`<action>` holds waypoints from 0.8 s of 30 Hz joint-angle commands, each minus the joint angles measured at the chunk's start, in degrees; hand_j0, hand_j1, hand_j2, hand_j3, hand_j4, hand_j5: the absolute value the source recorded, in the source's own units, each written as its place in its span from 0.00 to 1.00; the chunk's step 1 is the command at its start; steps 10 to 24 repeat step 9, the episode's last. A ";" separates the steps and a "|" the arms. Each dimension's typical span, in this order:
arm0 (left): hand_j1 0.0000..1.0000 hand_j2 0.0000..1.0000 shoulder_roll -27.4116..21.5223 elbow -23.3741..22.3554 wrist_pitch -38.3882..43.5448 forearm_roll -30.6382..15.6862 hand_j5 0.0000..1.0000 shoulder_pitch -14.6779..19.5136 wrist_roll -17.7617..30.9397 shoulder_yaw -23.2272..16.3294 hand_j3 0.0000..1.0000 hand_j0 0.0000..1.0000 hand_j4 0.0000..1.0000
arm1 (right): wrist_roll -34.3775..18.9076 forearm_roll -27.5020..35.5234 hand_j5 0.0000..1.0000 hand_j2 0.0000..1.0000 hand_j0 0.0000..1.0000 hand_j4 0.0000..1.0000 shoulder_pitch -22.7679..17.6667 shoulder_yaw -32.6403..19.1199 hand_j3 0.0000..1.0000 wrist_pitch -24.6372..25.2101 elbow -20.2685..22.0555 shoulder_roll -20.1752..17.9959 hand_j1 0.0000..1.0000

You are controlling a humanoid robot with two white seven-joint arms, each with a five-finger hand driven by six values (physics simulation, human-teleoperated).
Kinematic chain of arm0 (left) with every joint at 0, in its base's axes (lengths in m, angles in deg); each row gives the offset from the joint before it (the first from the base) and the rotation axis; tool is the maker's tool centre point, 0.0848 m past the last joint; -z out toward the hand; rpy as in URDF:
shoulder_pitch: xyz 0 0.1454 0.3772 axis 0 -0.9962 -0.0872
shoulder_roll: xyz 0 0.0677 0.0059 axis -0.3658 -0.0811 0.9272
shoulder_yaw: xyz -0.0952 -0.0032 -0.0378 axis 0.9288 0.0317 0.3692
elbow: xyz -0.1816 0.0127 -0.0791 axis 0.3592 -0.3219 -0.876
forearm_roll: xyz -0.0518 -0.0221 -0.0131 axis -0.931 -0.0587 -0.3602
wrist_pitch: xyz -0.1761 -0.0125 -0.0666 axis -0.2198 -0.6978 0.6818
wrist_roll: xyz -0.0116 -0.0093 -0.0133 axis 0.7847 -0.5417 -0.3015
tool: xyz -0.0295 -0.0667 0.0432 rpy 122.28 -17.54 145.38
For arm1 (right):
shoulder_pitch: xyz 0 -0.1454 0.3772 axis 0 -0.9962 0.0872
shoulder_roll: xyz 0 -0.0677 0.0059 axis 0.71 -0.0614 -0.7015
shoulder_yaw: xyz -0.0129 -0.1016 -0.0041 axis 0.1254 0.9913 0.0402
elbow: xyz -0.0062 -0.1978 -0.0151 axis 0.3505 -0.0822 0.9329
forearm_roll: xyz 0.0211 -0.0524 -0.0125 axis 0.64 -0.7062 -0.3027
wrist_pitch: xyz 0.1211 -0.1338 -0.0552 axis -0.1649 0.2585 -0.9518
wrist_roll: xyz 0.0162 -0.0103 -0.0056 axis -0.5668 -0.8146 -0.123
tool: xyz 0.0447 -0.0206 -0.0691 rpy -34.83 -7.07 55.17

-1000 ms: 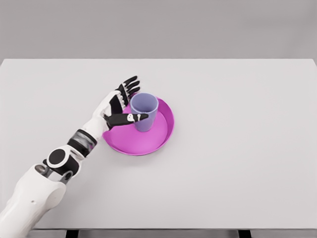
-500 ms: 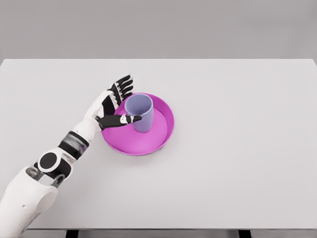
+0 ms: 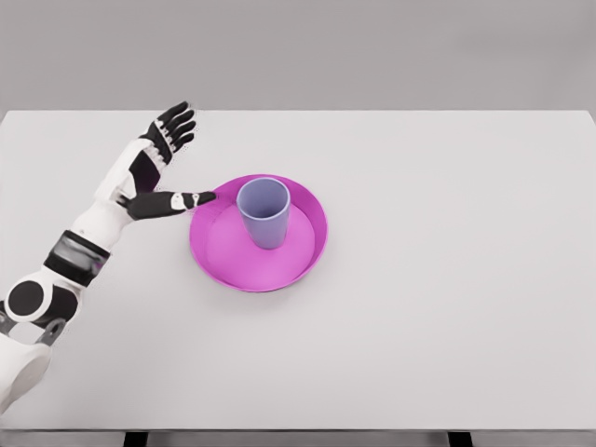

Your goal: Flip the cup with left arm and place it on the plate

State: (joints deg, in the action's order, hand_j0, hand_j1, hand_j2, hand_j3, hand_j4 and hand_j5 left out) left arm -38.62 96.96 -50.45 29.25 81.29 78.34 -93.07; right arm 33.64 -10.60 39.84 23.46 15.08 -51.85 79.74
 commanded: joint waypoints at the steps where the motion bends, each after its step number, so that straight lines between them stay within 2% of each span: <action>1: 1.00 1.00 -6.43 0.39 -1.63 2.00 1.00 0.00 0.23 1.38 1.00 1.00 1.00 | -0.01 -0.02 1.00 1.00 1.00 1.00 0.00 0.06 1.00 0.00 -0.02 0.00 1.00; 4: 1.00 1.00 -13.64 1.71 -1.71 3.93 1.00 -0.09 0.31 1.99 1.00 1.00 1.00 | -0.01 -0.02 1.00 1.00 1.00 1.00 0.00 0.06 1.00 0.00 -0.02 0.00 1.00; 9: 1.00 1.00 -20.05 1.71 -1.80 4.20 1.00 -0.26 0.23 3.48 1.00 1.00 1.00 | -0.01 -0.02 1.00 1.00 1.00 1.00 0.00 -0.02 1.00 0.00 -0.02 0.00 1.00; 24: 1.00 1.00 -20.05 1.71 -1.80 4.20 1.00 -0.26 0.23 3.48 1.00 1.00 1.00 | -0.01 -0.02 1.00 1.00 1.00 1.00 0.00 -0.02 1.00 0.00 -0.02 0.00 1.00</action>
